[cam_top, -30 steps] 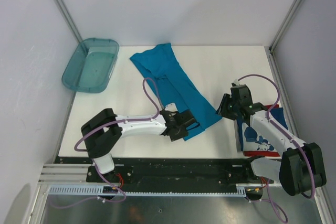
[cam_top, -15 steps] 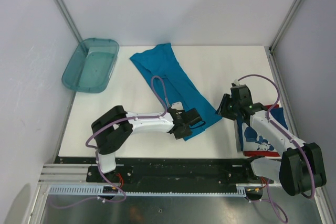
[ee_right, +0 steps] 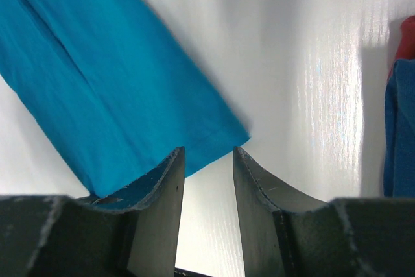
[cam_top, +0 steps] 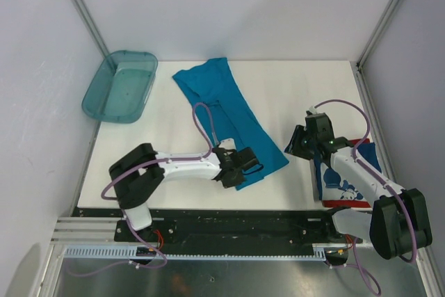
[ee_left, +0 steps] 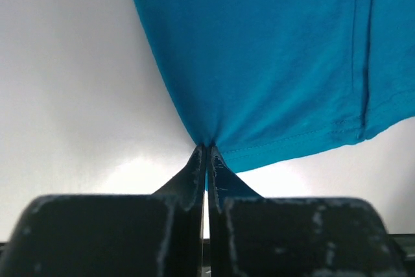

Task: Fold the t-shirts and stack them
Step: Rotate the tshirt 90 degrees

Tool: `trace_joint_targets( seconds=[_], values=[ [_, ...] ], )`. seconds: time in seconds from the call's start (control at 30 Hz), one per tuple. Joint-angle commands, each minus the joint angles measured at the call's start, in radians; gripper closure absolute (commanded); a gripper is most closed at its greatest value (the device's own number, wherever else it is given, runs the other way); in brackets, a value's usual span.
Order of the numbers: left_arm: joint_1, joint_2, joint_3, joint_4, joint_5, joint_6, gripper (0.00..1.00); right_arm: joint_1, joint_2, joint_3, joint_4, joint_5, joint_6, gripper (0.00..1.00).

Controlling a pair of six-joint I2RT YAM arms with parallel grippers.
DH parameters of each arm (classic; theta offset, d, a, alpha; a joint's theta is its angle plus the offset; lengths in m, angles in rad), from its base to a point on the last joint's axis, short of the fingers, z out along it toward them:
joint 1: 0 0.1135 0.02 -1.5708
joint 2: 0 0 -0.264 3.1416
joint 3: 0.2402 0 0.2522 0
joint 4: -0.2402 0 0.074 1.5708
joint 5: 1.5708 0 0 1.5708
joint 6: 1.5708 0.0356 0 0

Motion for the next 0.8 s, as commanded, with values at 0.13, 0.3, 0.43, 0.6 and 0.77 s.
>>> trace_joint_targets(
  seconds=[0.13,0.3,0.43,0.6,0.77],
  values=[
    [0.040,-0.290,-0.255,-0.056,0.025,0.098,1.00,0.084,-0.025,-0.036,0.017,-0.009,0.035,0.59],
    [0.082,-0.436,-0.397,-0.072,0.073,0.097,1.00,0.250,-0.064,-0.099,0.017,0.017,0.109,0.59],
    [0.100,-0.500,-0.452,-0.080,0.096,0.099,1.00,0.399,-0.065,-0.145,0.033,0.048,0.177,0.58],
    [0.109,-0.520,-0.486,-0.084,0.118,0.096,1.00,0.473,-0.048,-0.167,0.050,0.040,0.208,0.58],
    [0.122,-0.538,-0.500,-0.083,0.123,0.094,1.00,0.512,-0.031,-0.168,0.054,0.033,0.214,0.58]
  ],
)
